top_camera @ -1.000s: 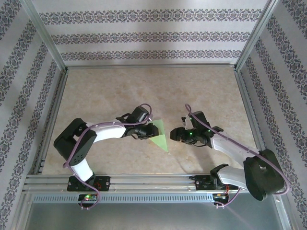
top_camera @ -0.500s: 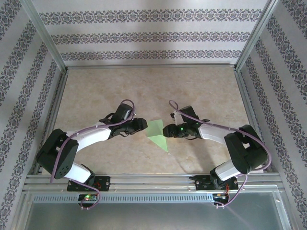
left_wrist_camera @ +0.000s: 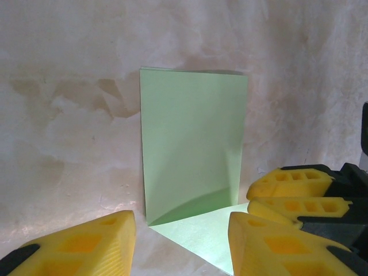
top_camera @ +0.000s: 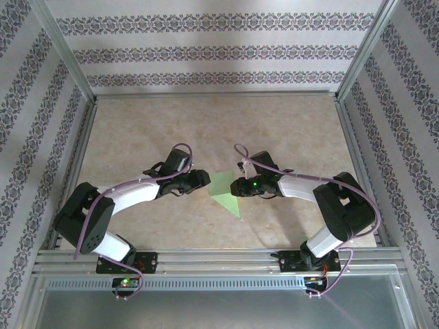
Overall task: Fold a paper plane with a square sheet of paper (fold left side to right side)
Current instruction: Fourth fold the wing at the center of the table.
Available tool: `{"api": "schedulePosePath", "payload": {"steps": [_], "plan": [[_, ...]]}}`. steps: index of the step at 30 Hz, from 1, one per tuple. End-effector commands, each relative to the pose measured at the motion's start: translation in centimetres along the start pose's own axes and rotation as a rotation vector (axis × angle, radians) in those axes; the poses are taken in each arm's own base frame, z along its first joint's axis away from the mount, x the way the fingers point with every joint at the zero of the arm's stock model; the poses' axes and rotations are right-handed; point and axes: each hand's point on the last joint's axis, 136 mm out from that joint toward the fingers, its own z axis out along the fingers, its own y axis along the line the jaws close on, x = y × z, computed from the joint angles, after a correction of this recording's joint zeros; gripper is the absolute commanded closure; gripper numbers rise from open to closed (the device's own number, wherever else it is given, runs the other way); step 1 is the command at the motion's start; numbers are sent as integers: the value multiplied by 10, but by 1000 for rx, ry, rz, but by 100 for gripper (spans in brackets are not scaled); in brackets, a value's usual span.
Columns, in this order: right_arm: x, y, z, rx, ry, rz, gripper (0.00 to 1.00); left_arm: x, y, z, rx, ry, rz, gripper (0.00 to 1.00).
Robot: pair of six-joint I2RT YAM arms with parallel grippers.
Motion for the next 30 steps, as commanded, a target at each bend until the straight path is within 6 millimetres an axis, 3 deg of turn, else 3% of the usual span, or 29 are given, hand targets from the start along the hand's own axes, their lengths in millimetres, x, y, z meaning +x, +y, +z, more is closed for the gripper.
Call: {"api": "schedulePosePath", "payload": {"steps": [1,4,19,30], "plan": [[-4,12,-9,-24,-27,-42,86,-7,-2,3,23,-9,-24,52],[-4,14,-16,-26,-42,-45,100,-8,-8,7,75,-2,-44,50],[-8,15,-41,-25,-121,-36,100,-13,-14,30,146,43,-77,49],[-7,13,-46,-27,-132,-23,100,-21,-35,45,221,74,-63,62]]}}
